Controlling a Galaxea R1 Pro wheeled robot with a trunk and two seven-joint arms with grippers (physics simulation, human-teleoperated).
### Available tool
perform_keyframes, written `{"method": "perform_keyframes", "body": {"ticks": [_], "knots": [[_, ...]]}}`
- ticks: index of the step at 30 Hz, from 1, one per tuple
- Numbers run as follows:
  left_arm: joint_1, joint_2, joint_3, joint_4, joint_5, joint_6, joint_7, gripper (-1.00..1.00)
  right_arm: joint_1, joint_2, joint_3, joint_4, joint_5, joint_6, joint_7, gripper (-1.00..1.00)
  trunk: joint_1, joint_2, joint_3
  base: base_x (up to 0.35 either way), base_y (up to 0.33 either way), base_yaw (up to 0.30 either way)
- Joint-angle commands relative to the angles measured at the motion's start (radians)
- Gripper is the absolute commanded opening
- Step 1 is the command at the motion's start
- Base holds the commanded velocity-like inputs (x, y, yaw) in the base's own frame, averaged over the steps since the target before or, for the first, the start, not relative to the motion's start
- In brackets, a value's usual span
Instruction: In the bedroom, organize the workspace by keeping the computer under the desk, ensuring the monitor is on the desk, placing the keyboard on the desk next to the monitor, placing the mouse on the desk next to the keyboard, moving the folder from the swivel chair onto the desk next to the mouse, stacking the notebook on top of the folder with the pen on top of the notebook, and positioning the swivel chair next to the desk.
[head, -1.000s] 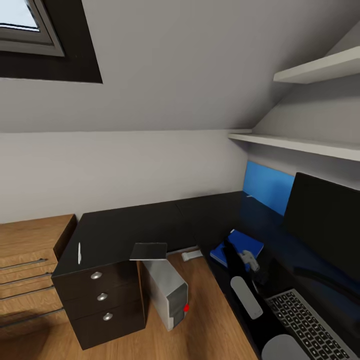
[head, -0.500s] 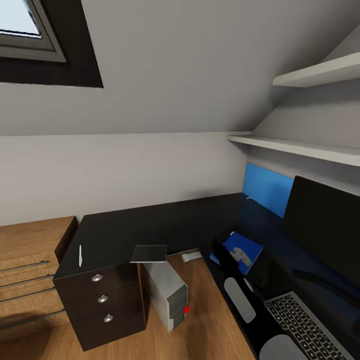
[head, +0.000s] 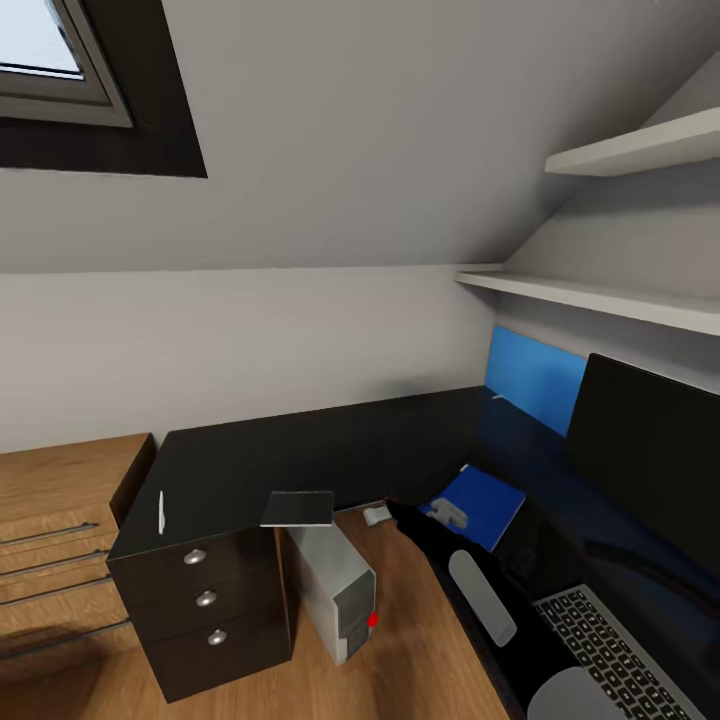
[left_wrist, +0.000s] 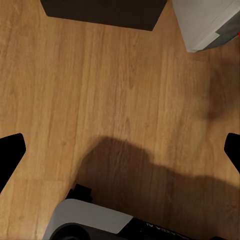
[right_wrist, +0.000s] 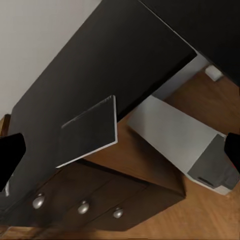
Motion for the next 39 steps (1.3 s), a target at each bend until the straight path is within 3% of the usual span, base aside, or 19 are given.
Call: {"method": "perform_keyframes", "body": {"ticks": [1,8,29,39], "knots": [[0.0,0.001,-0.003,-0.002,0.01,0.002,0.01,1.0,0.0,-0.001,0.002,-0.008,-0.011,0.011,0.004,1.0,0.0,-0.001,-0.001,0.0,0.0,0.0],[0.0,0.001,-0.003,-0.002,0.009,0.002,0.01,1.0,0.002,0.001,0.006,-0.031,-0.017,0.04,0.059,1.0,0.0,-0.001,-0.001,0.0,0.0,0.046],[0.0,0.003,0.0,-0.002,0.011,-0.002,0.01,1.0,0.003,0.007,0.007,-0.025,-0.019,0.047,0.076,1.0,0.0,-0.001,-0.007,0.003,0.0,0.178],[0.0,0.003,0.001,-0.002,0.012,-0.018,0.01,1.0,0.004,0.0,0.004,-0.023,-0.02,0.048,0.16,1.0,0.0,-0.001,-0.007,-0.002,0.005,0.009]]}}
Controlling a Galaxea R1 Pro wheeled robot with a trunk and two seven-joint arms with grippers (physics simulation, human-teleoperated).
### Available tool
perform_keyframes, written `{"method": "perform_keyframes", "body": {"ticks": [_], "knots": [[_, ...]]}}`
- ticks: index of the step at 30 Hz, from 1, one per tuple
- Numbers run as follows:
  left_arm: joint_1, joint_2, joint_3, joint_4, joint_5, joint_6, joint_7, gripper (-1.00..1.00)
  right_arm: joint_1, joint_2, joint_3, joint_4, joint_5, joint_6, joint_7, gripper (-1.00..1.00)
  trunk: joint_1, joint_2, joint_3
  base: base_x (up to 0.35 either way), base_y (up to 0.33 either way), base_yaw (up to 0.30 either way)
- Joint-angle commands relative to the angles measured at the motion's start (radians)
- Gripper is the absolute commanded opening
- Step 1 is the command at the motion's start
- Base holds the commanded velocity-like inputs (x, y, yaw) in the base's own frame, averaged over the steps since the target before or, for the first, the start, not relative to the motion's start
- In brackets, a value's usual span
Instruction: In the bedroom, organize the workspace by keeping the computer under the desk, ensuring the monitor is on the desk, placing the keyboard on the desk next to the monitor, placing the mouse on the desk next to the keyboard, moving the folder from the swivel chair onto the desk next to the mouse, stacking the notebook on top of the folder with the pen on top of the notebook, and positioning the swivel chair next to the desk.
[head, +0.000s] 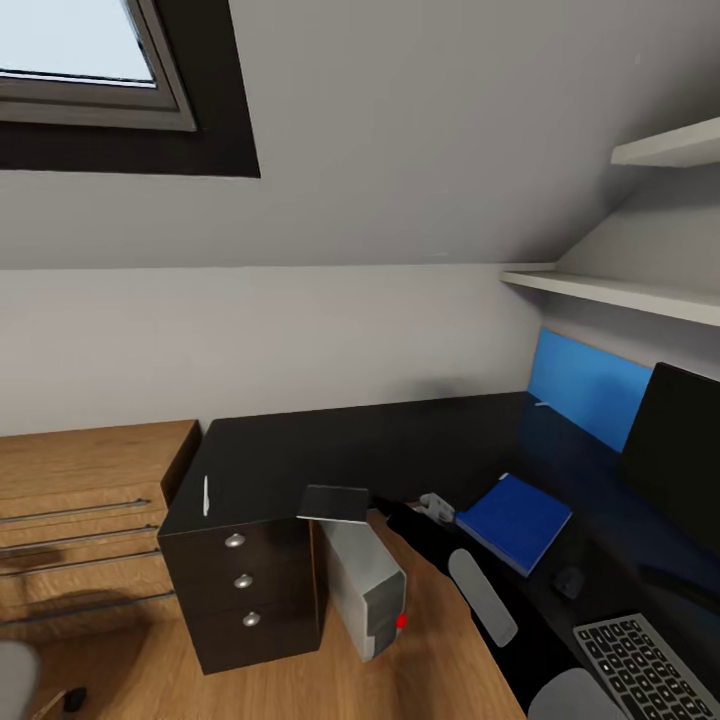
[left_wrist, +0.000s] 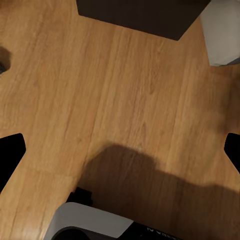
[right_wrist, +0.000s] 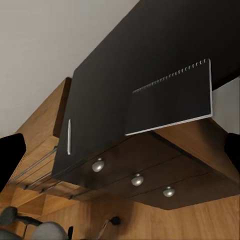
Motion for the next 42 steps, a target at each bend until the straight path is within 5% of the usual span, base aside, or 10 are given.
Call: {"method": "perform_keyframes", "body": {"ticks": [1,13,14,16,26,42], "knots": [[0.0,0.001,-0.003,-0.002,0.01,0.001,0.009,1.0,0.0,-0.001,-0.001,0.0,-0.004,0.004,0.008,1.0,0.0,-0.001,-0.001,-0.028,0.046,0.002],[0.0,0.004,-0.003,-0.002,0.01,0.0,0.009,1.0,0.0,-0.008,-0.002,0.0,-0.05,0.004,0.037,1.0,0.0,-0.001,-0.001,-0.162,0.196,0.0],[0.0,0.005,-0.003,-0.002,0.011,0.001,0.009,1.0,0.0,-0.031,-0.007,0.01,-0.06,0.003,0.039,1.0,0.0,-0.001,-0.001,-0.178,0.262,0.0],[0.0,0.005,-0.003,-0.002,0.012,0.001,0.009,1.0,0.0,-0.036,-0.011,0.017,-0.08,0.0,0.042,1.0,0.0,-0.001,-0.001,-0.073,0.128,0.0],[0.0,0.006,-0.002,-0.027,0.013,0.0,0.009,1.0,0.0,-0.037,-0.012,0.022,-0.089,-0.002,0.042,1.0,0.0,-0.001,-0.001,-0.011,0.019,0.0],[0.0,0.004,0.021,-0.059,0.012,0.001,0.014,1.0,0.0,-0.04,-0.016,0.035,-0.089,-0.004,0.045,1.0,0.061,-0.113,-0.051,0.0,0.0,0.0]]}}
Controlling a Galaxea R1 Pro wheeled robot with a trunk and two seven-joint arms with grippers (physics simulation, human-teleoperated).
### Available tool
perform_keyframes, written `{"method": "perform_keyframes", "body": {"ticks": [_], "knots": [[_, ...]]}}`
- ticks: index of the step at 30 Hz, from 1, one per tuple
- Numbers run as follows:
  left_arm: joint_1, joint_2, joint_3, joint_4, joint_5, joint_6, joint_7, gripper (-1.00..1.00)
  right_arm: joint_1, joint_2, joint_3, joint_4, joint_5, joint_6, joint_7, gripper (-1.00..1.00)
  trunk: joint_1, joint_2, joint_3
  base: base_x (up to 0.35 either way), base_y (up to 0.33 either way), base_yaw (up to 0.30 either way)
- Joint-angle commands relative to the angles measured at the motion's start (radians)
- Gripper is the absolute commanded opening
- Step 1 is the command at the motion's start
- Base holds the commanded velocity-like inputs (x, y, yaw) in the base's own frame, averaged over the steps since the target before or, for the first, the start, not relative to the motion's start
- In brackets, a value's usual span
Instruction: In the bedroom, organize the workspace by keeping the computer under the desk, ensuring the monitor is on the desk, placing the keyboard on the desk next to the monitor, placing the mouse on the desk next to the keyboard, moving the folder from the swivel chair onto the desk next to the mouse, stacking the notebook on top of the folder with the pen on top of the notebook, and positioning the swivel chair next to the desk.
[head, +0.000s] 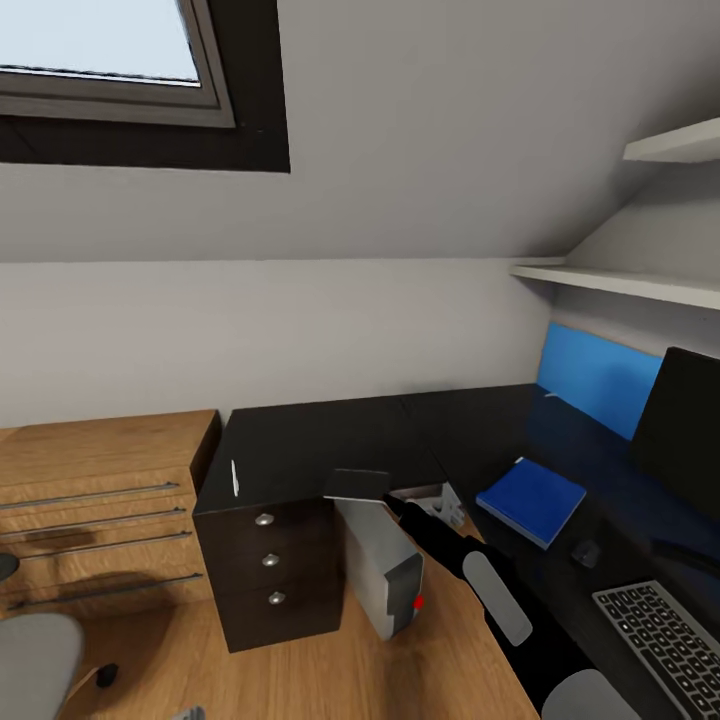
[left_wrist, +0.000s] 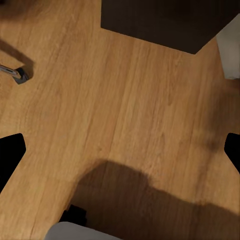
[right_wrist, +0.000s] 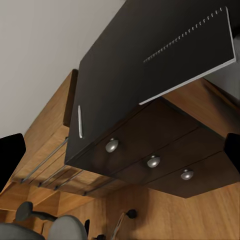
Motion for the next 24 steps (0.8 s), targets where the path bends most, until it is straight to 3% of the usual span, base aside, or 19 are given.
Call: {"method": "perform_keyframes", "body": {"ticks": [1,24], "knots": [[0.0,0.001,-0.003,-0.002,0.01,0.001,0.01,1.0,-0.001,-0.001,0.001,0.0,-0.004,0.002,0.0,1.0,0.004,-0.008,-0.004,0.0,0.0,0.0],[0.0,0.0,-0.003,-0.002,0.009,0.001,0.013,1.0,-0.001,-0.002,-0.016,0.003,-0.006,-0.001,-0.001,1.0,0.092,-0.169,-0.076,0.0,0.0,0.0]]}}
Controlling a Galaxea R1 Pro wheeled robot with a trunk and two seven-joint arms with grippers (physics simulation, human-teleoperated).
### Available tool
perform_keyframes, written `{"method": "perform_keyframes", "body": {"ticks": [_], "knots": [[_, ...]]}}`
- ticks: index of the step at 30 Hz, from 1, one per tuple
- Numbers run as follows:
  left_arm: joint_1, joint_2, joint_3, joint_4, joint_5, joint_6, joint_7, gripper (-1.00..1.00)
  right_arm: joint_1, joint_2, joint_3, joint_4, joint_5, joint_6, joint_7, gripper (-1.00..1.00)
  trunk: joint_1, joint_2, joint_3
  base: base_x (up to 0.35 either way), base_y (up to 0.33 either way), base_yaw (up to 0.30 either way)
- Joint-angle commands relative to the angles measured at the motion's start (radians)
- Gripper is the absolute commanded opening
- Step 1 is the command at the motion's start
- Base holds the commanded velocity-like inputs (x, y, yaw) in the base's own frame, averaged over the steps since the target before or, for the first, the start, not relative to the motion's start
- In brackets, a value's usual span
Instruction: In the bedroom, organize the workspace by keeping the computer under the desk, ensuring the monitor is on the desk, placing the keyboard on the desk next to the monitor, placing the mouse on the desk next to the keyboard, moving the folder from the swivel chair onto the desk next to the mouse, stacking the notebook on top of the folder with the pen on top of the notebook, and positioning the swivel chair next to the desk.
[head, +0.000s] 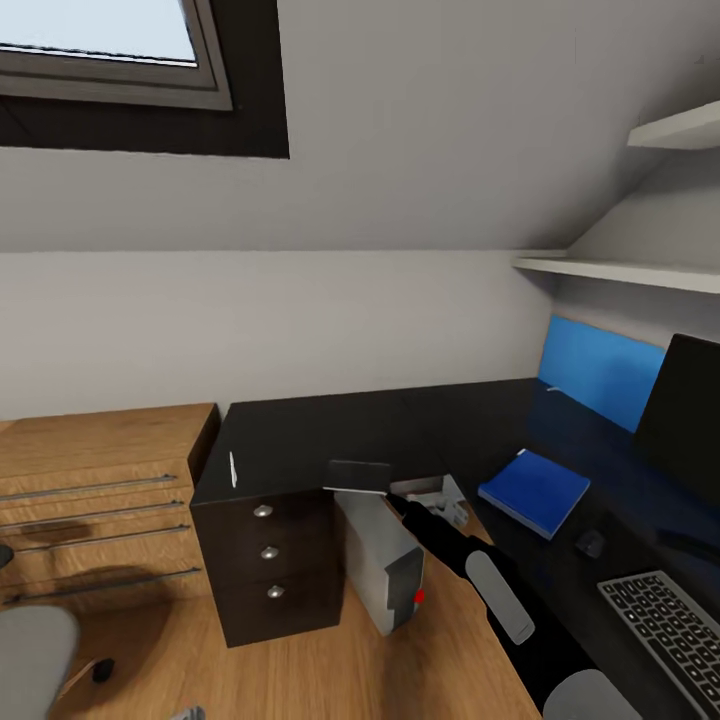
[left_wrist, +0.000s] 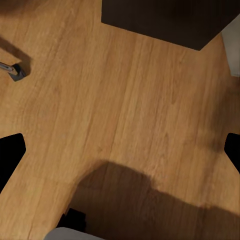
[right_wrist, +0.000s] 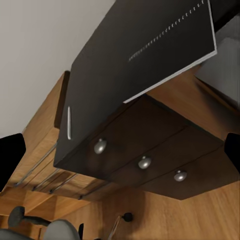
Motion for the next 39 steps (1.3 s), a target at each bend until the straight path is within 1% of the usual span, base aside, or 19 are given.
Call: {"method": "perform_keyframes", "body": {"ticks": [1,3,13,19,24,33,39], "knots": [[0.0,0.001,-0.003,-0.002,0.01,0.001,0.009,1.0,-0.001,-0.001,0.002,0.002,-0.004,0.001,0.0,1.0,0.004,-0.008,-0.004,0.0,0.0,0.0],[0.0,0.0,-0.003,-0.002,0.01,0.001,0.009,1.0,-0.001,0.002,0.0,0.036,-0.004,-0.016,-0.001,1.0,0.012,-0.022,-0.01,0.0,0.0,0.0],[0.0,0.0,-0.003,-0.004,0.01,-0.002,0.007,1.0,-0.001,0.003,-0.002,0.06,-0.004,-0.028,-0.002,1.0,0.05,-0.092,-0.042,0.0,0.0,0.0],[0.0,0.0,-0.005,-0.016,0.01,-0.003,0.006,1.0,-0.001,0.003,-0.027,0.083,-0.004,-0.032,-0.001,1.0,0.073,-0.134,-0.061,0.0,0.0,0.0],[0.0,0.0,-0.006,-0.021,0.01,-0.003,0.006,1.0,-0.002,0.004,-0.035,0.092,-0.003,-0.033,-0.001,1.0,0.092,-0.169,-0.076,0.0,0.0,0.0],[0.0,0.0,-0.006,-0.022,0.007,-0.002,0.009,1.0,-0.002,0.005,-0.039,0.094,-0.004,-0.033,0.002,1.0,0.127,-0.232,-0.104,0.0,0.0,0.0],[0.0,-0.001,-0.006,-0.022,0.007,-0.002,0.008,1.0,-0.002,0.005,-0.039,0.093,-0.005,-0.032,0.021,1.0,0.15,-0.274,-0.123,0.0,0.0,0.0]]}}
